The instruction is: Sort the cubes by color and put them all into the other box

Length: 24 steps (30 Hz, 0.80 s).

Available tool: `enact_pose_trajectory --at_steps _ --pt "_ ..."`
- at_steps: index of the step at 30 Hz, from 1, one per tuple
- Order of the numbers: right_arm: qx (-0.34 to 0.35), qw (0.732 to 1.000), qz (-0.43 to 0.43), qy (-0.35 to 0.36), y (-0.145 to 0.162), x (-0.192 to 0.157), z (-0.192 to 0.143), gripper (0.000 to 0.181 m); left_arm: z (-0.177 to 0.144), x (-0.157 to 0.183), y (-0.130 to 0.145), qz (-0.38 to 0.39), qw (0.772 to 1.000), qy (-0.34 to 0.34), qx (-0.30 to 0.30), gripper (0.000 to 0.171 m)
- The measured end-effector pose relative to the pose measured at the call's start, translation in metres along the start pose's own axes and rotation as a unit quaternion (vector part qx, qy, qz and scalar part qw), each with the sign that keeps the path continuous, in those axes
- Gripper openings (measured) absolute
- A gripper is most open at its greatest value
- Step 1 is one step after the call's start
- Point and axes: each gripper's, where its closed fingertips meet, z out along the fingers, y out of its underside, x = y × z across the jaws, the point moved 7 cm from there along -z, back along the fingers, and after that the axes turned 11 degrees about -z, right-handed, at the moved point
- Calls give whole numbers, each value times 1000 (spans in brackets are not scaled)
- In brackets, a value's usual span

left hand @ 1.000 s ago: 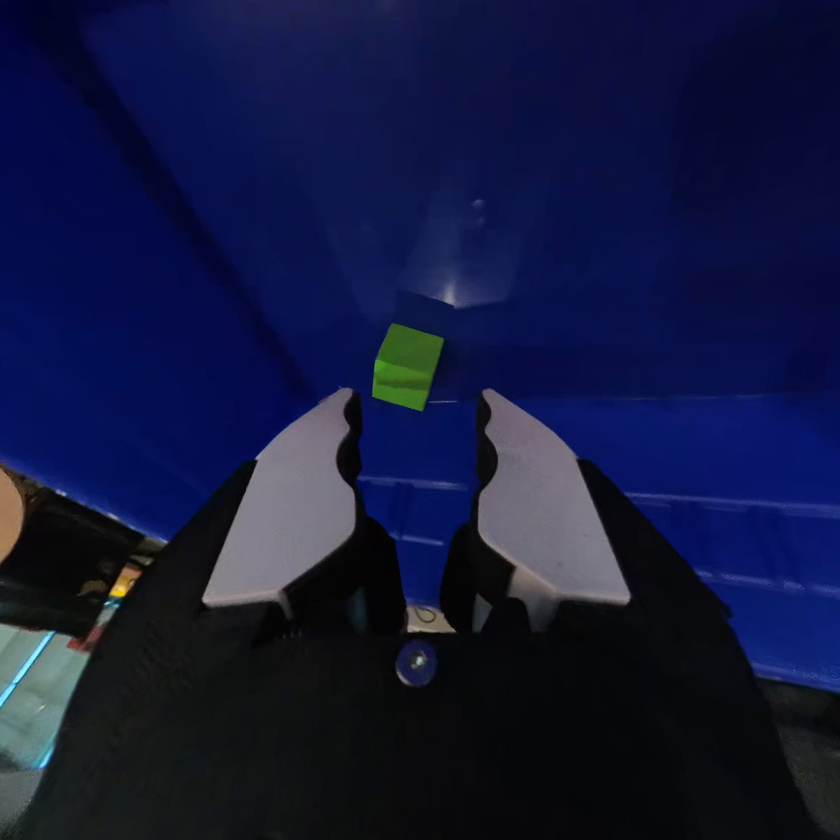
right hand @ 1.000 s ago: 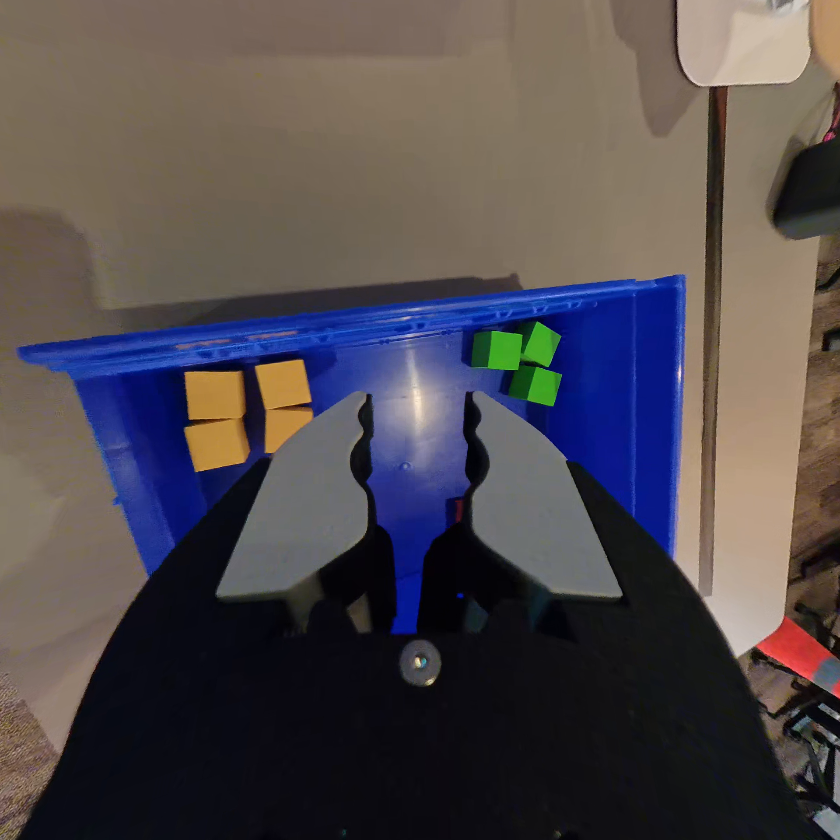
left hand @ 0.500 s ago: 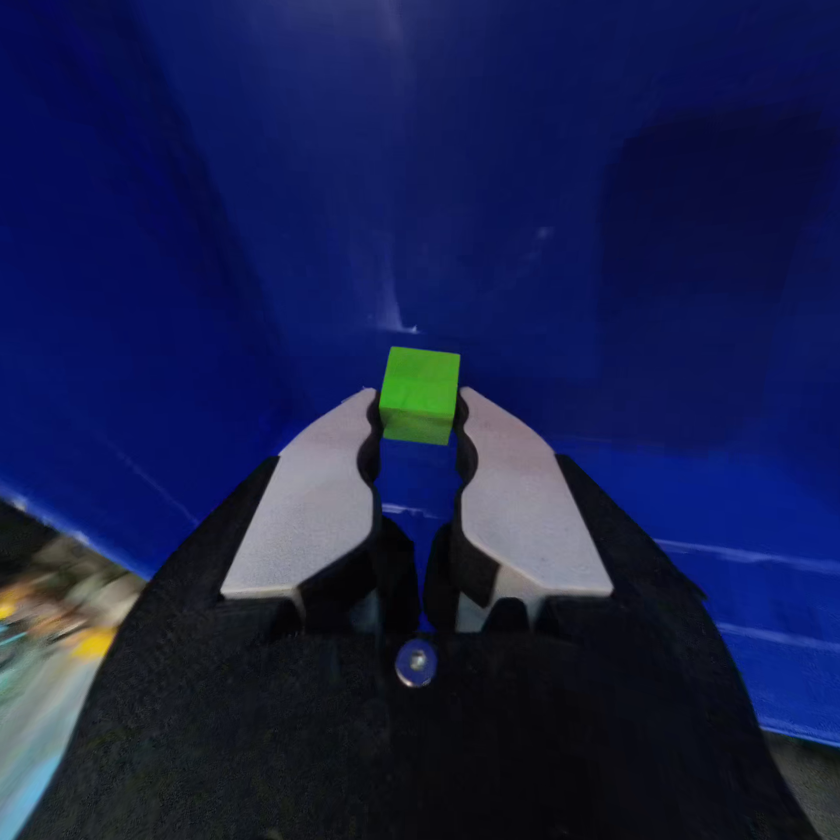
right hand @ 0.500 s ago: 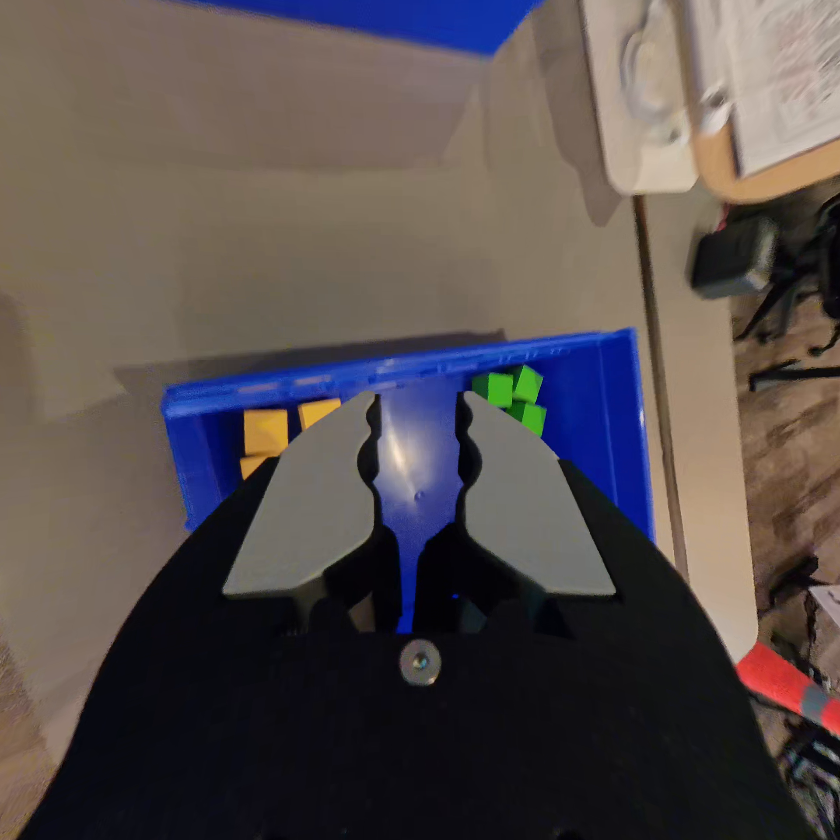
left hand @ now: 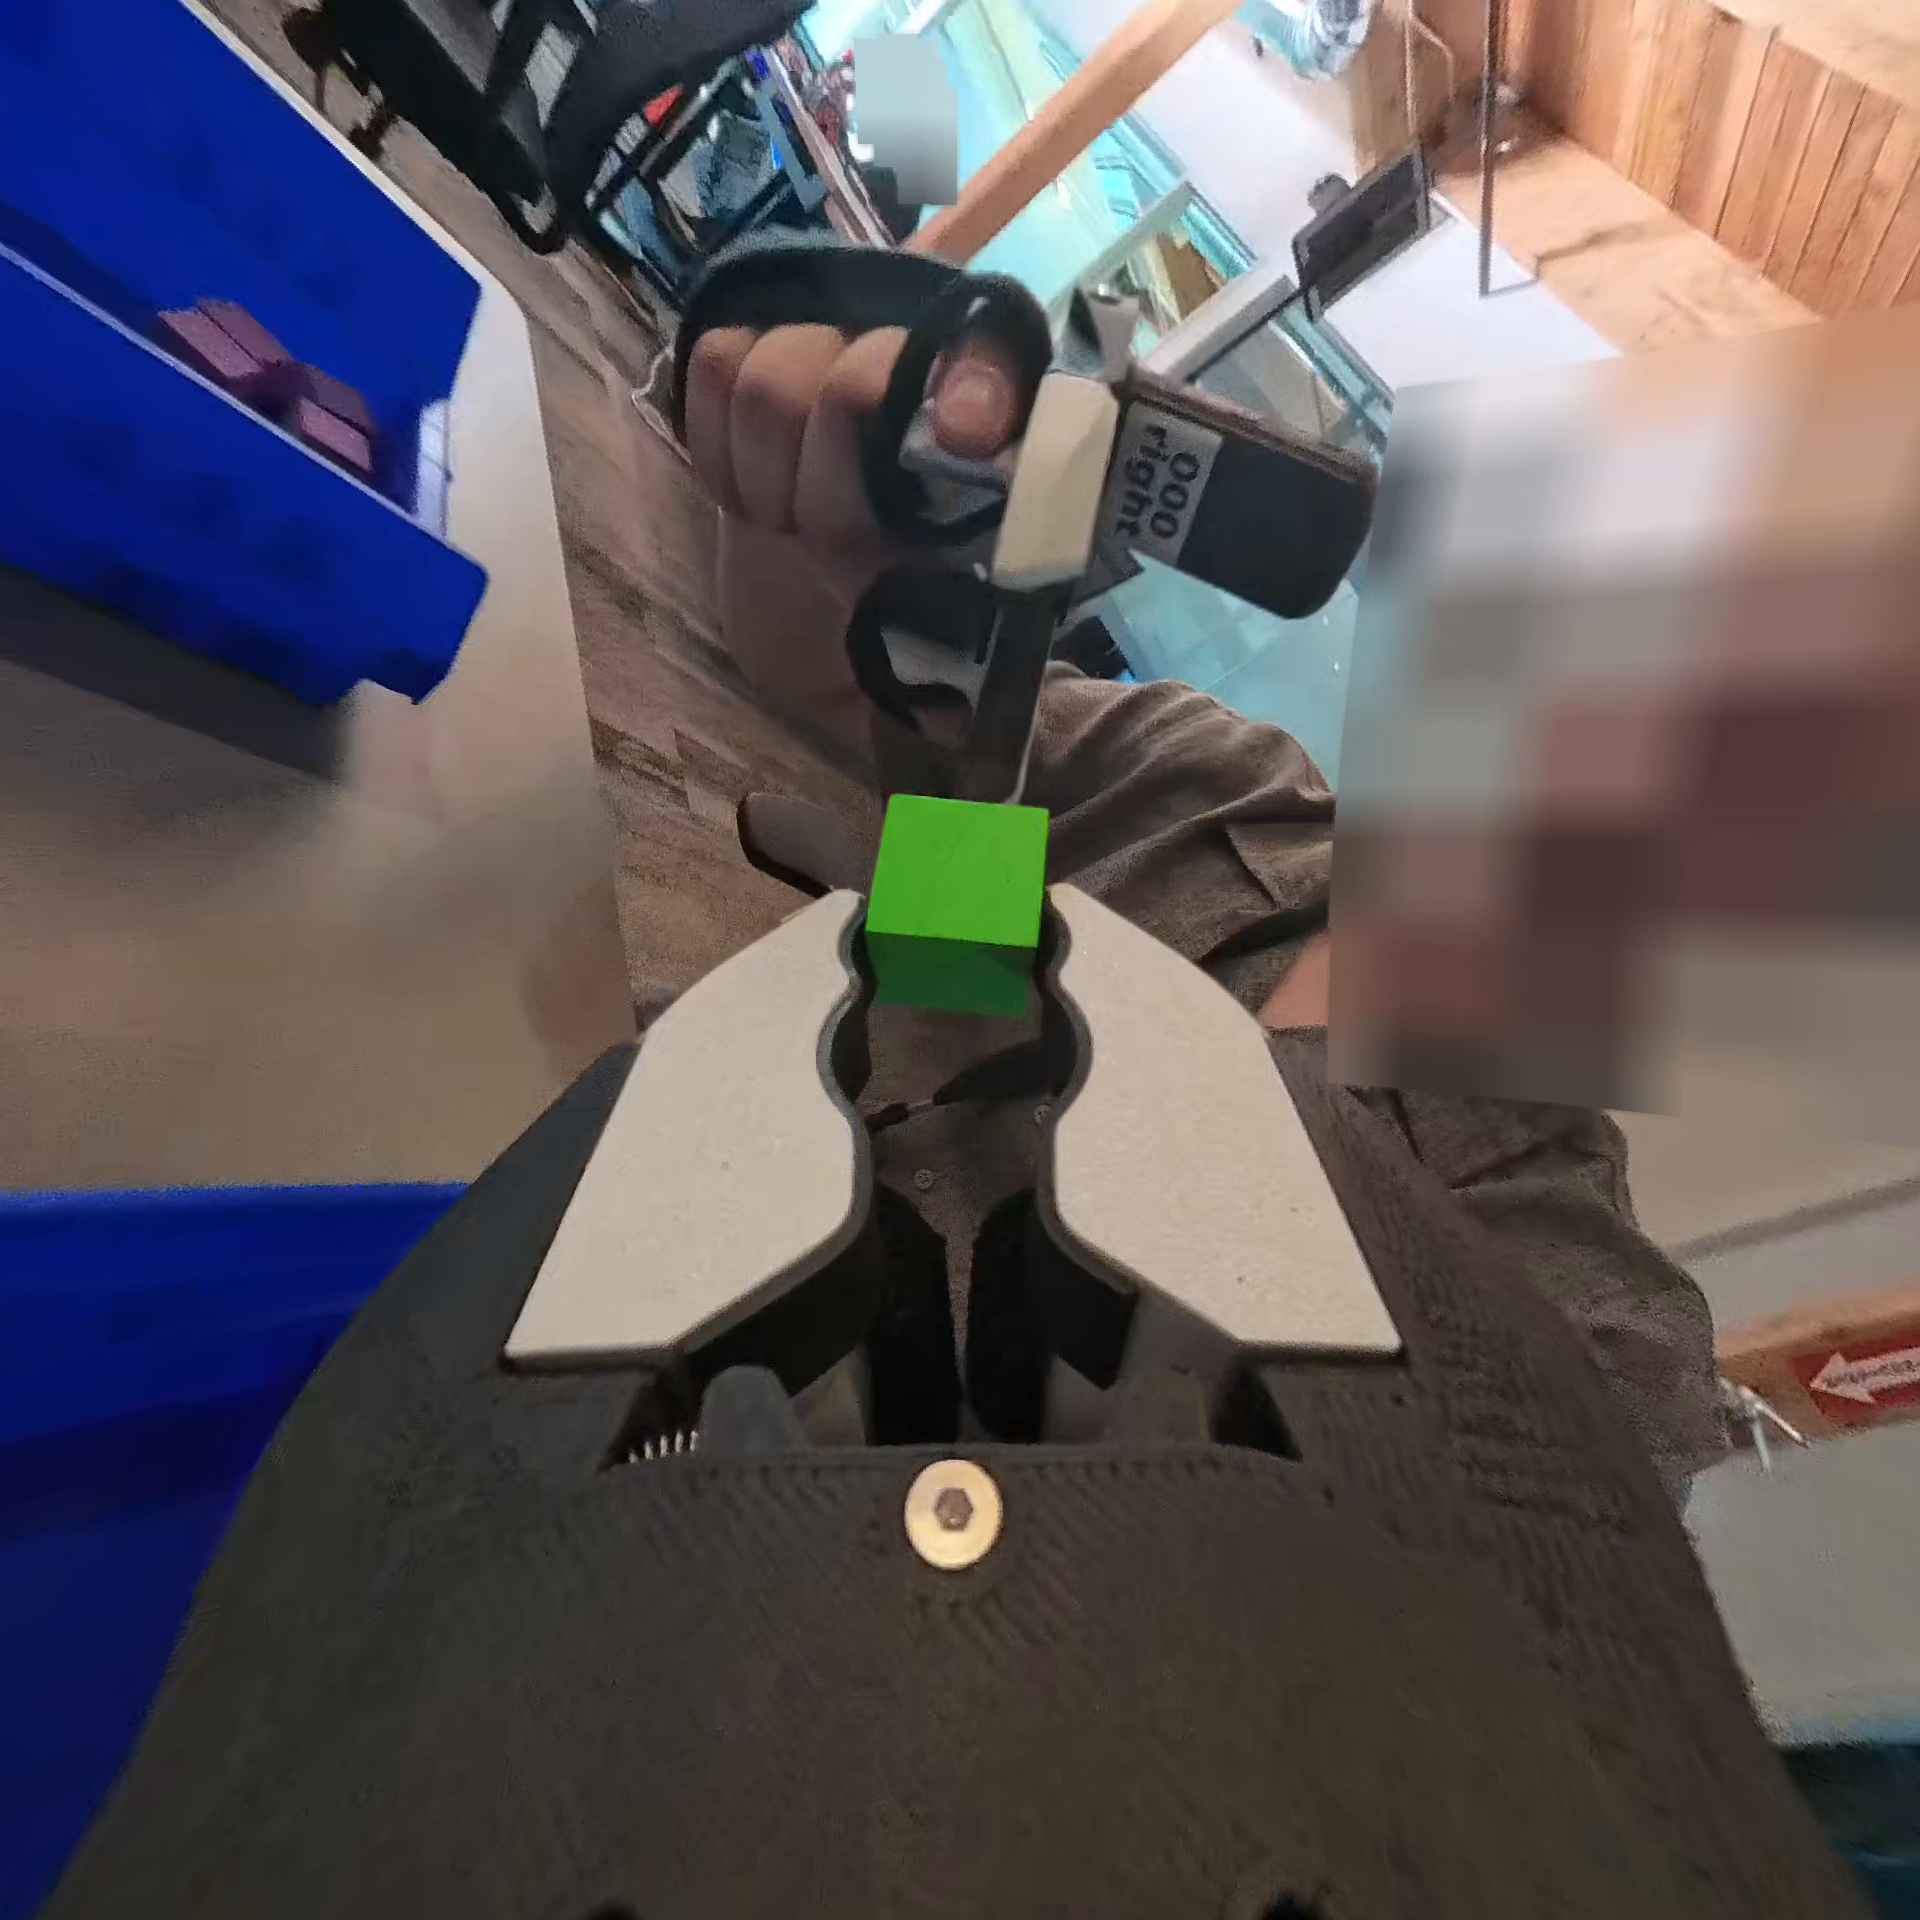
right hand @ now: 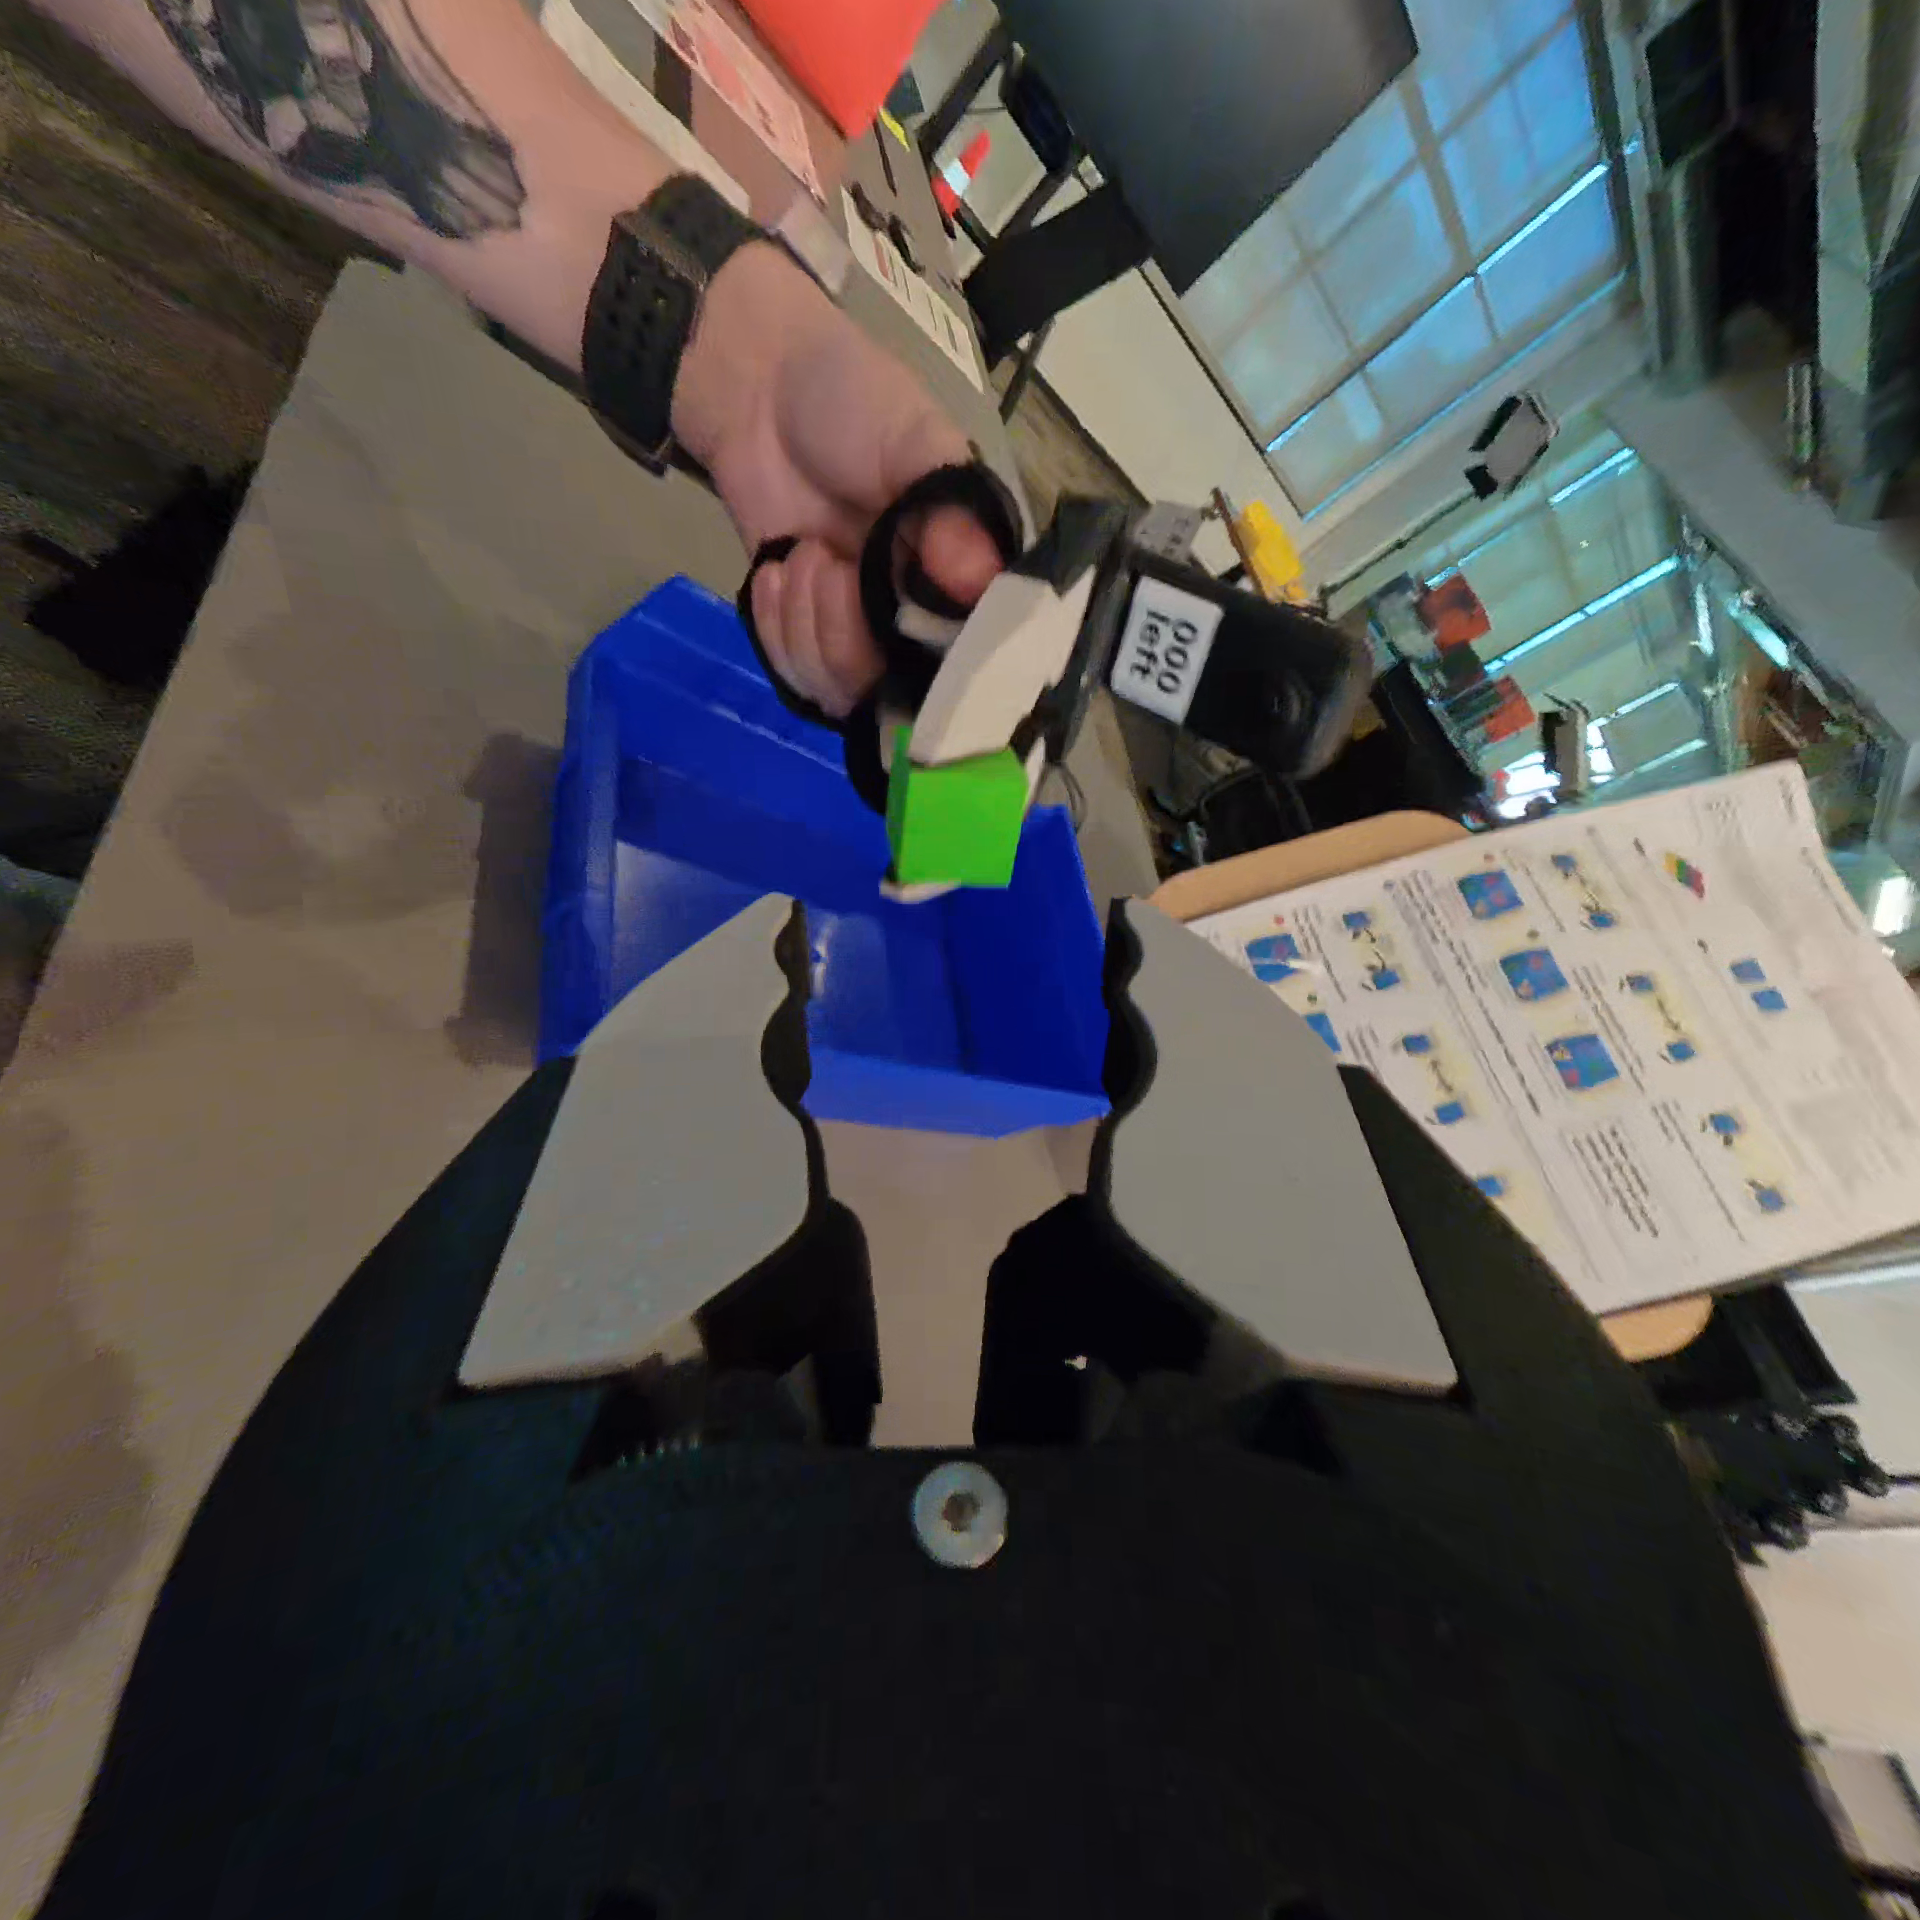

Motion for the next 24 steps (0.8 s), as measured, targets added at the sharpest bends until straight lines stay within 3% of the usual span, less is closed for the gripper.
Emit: enact_pose_trajectory --at_steps 6,9,13,18,21,23,24 --pt "14 999 5 -35 -18 -6 13 47 27 12 9 10 999 21 -40 30" --pt "23 999 2 -47 -24 -9 13 28 33 15 10 13 998 26 -49 30" --pt "6 998 4 -55 -22 -9 9 27 37 13 10 26 999 26 -40 32" --pt "-29 999 -3 -46 -10 6 -13 27 35 20 0 52 998 29 8 55" --pt "-108 992 7 -61 24 32 -42 27 19 20 -4 83 992 -69 59 52" --pt "-190 978 14 -86 62 49 -61 27 7 11 1 87 970 -214 77 37" --pt "-228 968 23 -107 83 55 -69 27 2 7 6 94 947 -297 75 36"
